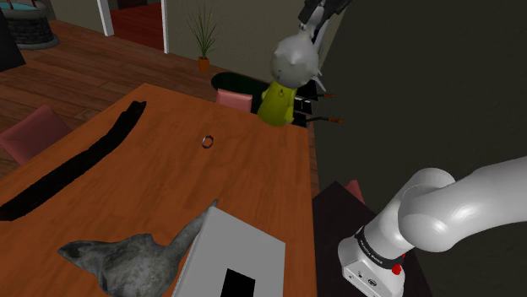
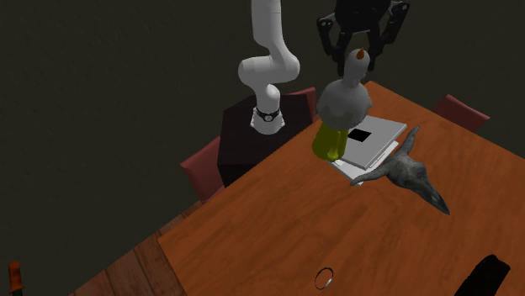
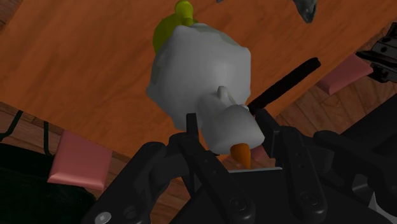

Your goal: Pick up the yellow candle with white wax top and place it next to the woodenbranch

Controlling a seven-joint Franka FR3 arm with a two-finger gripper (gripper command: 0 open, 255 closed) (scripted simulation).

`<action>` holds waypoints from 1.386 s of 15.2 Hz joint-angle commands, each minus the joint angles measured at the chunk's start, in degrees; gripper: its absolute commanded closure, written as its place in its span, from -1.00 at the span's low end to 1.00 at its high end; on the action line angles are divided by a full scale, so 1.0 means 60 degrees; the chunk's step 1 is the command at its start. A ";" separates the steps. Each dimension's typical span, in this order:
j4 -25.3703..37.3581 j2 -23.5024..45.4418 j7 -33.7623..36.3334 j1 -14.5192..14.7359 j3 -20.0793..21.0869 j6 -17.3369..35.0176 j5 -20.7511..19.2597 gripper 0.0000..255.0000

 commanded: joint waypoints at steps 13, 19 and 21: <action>0.1075 0.1120 0.0777 0.0150 0.0640 0.0188 -0.0077 1.00; 0.0615 0.1946 0.1509 0.0345 0.1380 0.1583 -0.0248 1.00; 0.0569 0.2306 0.1768 0.0416 0.1616 0.2016 -0.0354 1.00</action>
